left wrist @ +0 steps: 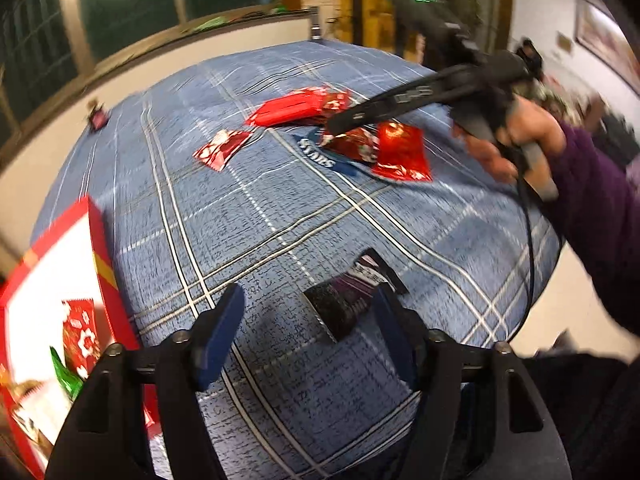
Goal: Organize snacks
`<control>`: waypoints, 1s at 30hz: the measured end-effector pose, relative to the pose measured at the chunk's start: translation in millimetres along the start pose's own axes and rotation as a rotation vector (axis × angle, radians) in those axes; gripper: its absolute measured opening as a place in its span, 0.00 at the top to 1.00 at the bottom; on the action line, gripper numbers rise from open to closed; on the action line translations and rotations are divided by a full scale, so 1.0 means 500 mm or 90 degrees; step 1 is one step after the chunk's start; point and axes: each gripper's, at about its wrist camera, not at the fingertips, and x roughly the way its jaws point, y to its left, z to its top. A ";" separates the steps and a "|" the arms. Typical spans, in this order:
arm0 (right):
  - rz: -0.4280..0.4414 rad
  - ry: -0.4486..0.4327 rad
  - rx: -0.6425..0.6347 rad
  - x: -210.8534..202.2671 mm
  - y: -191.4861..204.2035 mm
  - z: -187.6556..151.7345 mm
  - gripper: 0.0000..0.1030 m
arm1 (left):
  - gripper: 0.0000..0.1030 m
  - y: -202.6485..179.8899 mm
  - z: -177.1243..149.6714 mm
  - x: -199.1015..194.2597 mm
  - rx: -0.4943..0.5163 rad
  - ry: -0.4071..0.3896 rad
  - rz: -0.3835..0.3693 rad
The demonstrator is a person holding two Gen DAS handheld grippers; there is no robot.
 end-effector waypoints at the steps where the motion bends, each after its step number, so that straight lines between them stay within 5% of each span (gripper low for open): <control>1: -0.005 0.007 -0.006 0.009 0.000 0.001 0.35 | 0.27 -0.002 0.003 0.000 0.008 0.001 0.001; 3: -0.016 0.019 -0.004 0.027 -0.002 -0.001 0.48 | 0.27 -0.009 0.010 0.004 0.032 0.004 -0.008; 4: -0.019 0.028 0.001 0.038 -0.007 -0.003 0.62 | 0.27 -0.011 0.015 0.007 0.042 0.004 -0.016; 15: 0.164 -0.003 0.159 0.021 -0.094 -0.016 0.67 | 0.27 -0.027 0.051 0.063 0.132 0.053 -0.113; 22: 0.178 -0.005 0.197 0.019 -0.114 -0.014 0.67 | 0.27 -0.043 0.050 0.087 0.183 0.077 -0.148; 28: 0.170 -0.006 0.197 0.020 -0.113 -0.014 0.67 | 0.66 -0.064 0.044 0.075 0.210 0.073 -0.195; 30: 0.169 -0.008 0.197 0.020 -0.111 -0.016 0.67 | 0.68 -0.073 0.041 0.070 0.211 0.071 -0.189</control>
